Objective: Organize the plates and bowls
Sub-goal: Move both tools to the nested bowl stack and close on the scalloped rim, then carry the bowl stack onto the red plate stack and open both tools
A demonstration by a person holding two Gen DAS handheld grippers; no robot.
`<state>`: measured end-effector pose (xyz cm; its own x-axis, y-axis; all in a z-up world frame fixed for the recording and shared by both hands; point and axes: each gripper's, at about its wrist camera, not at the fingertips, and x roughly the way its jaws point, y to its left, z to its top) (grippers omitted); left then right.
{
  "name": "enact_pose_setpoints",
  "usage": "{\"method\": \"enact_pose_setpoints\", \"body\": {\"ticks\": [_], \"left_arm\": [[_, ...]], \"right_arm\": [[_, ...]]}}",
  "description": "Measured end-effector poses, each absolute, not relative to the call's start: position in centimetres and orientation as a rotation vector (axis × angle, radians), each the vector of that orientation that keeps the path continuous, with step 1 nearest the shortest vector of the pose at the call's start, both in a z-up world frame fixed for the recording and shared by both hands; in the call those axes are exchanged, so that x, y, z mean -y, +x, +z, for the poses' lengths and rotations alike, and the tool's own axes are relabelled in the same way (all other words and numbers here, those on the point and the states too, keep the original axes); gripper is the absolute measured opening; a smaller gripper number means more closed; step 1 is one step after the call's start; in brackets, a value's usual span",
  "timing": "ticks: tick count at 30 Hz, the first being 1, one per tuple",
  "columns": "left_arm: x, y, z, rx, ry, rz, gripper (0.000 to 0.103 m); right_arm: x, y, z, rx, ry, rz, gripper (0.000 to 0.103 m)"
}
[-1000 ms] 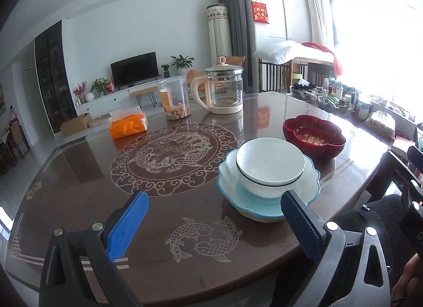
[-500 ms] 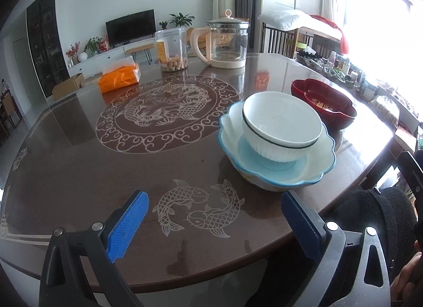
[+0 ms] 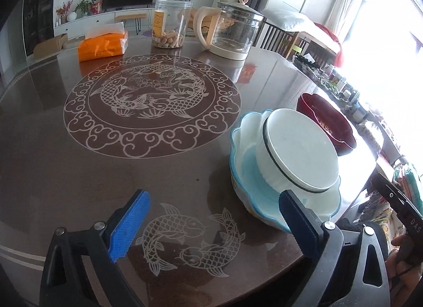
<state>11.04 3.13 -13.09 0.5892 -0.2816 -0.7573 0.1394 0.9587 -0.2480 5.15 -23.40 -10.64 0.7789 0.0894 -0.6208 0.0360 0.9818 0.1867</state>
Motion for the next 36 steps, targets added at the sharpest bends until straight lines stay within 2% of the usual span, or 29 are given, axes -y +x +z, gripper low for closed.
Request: {"method": "enact_pose_setpoints", "body": {"ticks": [1, 2, 5, 9, 11, 16, 19, 23, 36], "left_arm": [[-2.9, 11.3, -13.3, -0.913, -0.162, -0.251, 0.089], [-2.8, 11.6, -13.5, -0.922, -0.157, -0.261, 0.082], [-2.1, 12.2, -14.5, -0.96, -0.152, -0.292, 0.07], [-1.2, 12.5, -15.3, -0.965, -0.157, -0.314, 0.054], [-1.0, 12.8, -15.6, -0.967, -0.181, -0.322, 0.043], [-0.8, 13.7, -16.3, -0.967, -0.26, -0.326, 0.03], [-0.4, 13.8, -16.4, -0.948, -0.26, -0.331, 0.022], [-0.2, 13.7, -16.4, -0.926, -0.249, -0.317, 0.021], [-0.5, 13.3, -14.9, -0.914, -0.245, -0.287, 0.02]], "right_arm": [[23.3, 5.6, -10.7, -0.682, 0.175, 0.037, 0.075], [23.1, 5.9, -10.8, -0.687, 0.163, 0.046, 0.071], [22.8, 7.0, -11.4, -0.724, 0.156, 0.079, 0.056], [22.5, 8.5, -12.1, -0.77, 0.149, 0.105, 0.055], [22.3, 9.6, -12.3, -0.8, 0.14, 0.122, 0.051], [21.9, 12.8, -13.6, -0.889, 0.176, 0.181, 0.042], [21.7, 14.1, -14.3, -0.931, 0.209, 0.207, 0.026], [21.8, 15.2, -15.5, -1.007, 0.236, 0.196, 0.012], [21.5, 14.1, -14.5, -0.967, 0.244, 0.195, 0.012]]}}
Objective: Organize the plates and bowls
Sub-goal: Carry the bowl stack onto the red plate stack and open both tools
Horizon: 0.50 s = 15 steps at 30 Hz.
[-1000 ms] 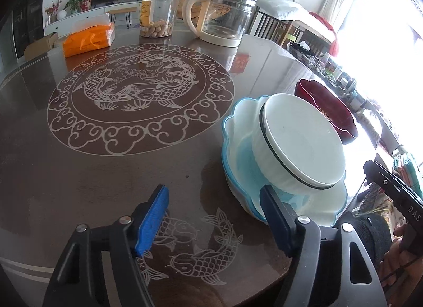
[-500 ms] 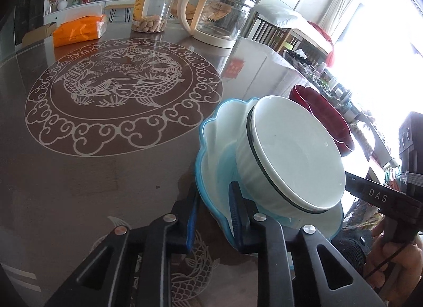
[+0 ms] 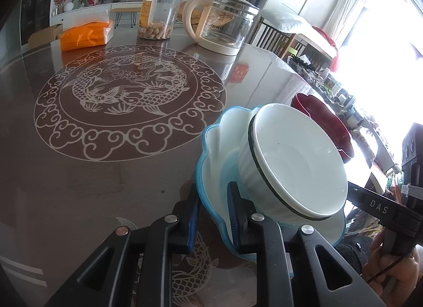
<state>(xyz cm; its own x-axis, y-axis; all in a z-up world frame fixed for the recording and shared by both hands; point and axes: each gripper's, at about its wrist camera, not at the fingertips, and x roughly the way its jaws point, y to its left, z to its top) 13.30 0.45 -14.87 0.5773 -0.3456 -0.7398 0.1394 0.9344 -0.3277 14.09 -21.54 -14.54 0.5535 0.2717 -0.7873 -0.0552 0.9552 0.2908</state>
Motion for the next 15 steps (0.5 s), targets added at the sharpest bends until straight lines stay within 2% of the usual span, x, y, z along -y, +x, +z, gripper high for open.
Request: {"method": "enact_pose_setpoints", "body": {"ticks": [9, 15], "left_arm": [[1.2, 15.0, -11.4, -0.866, -0.233, -0.32, 0.02], [5.3, 18.6, -8.8, -0.827, -0.2, -0.381, 0.02]], "right_arm": [[22.9, 14.2, -11.4, -0.886, 0.28, 0.186, 0.012], [25.7, 16.0, -8.2, -0.814, 0.276, 0.132, 0.012]]}}
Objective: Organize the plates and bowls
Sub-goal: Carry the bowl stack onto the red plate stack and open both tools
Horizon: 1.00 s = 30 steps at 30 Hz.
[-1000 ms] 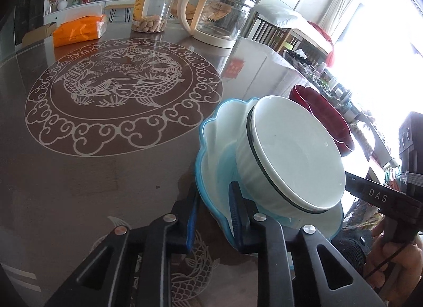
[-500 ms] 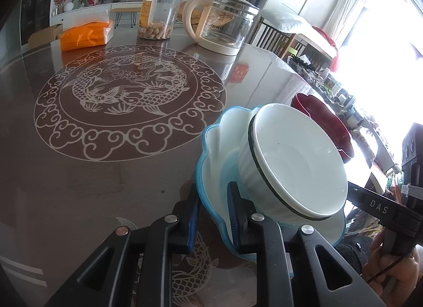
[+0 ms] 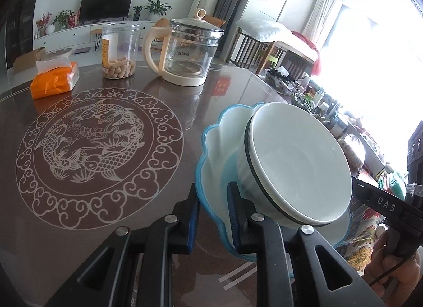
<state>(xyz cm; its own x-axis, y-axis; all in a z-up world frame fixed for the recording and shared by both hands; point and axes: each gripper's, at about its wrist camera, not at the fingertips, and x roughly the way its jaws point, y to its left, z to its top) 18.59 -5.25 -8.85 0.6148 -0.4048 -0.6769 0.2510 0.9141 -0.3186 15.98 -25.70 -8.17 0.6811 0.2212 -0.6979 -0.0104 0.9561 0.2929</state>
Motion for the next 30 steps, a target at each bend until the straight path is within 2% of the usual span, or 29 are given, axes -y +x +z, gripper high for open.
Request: {"method": "enact_pose_setpoints", "body": {"ticks": [7, 15, 22, 30], "left_arm": [[11.2, 23.6, -7.0, -0.789, -0.167, -0.451, 0.02], [16.8, 27.0, -8.9, -0.83, -0.139, -0.484, 0.02], [18.7, 27.3, -11.6, -0.884, -0.106, -0.486, 0.019], [19.0, 26.9, -11.5, -0.832, -0.032, -0.502, 0.02]], "right_arm": [[30.9, 18.9, -6.6, -0.765, 0.27, 0.038, 0.012], [36.1, 21.6, -8.7, -0.777, 0.306, -0.049, 0.012], [38.7, 22.2, -11.5, -0.804, 0.348, -0.079, 0.012], [38.8, 21.7, -12.1, -0.782, 0.358, -0.07, 0.013]]}}
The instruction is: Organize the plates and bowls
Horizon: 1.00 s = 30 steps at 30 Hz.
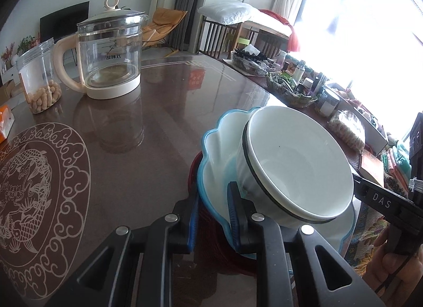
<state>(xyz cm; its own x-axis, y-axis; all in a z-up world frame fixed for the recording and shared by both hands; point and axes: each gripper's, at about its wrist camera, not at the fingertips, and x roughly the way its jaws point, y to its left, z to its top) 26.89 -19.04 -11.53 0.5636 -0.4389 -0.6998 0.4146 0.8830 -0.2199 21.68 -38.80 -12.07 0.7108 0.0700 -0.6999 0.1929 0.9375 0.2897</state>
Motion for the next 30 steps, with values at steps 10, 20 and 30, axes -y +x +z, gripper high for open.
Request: {"method": "enact_pose_setpoints", "body": {"ticks": [10, 20, 30], "left_arm": [[15.6, 25.6, -9.2, -0.784, -0.056, -0.368, 0.064], [11.1, 14.4, -6.7, -0.671, 0.098, -0.211, 0.101], [10.5, 4.5, -3.4, -0.765, 0.094, -0.265, 0.101]], "right_arm": [[39.9, 20.3, -10.9, -0.746, 0.368, -0.128, 0.061], [35.2, 9.8, -7.3, -0.679, 0.331, -0.259, 0.075], [28.4, -2.3, -5.6, -0.656, 0.26, -0.288, 0.075]]}}
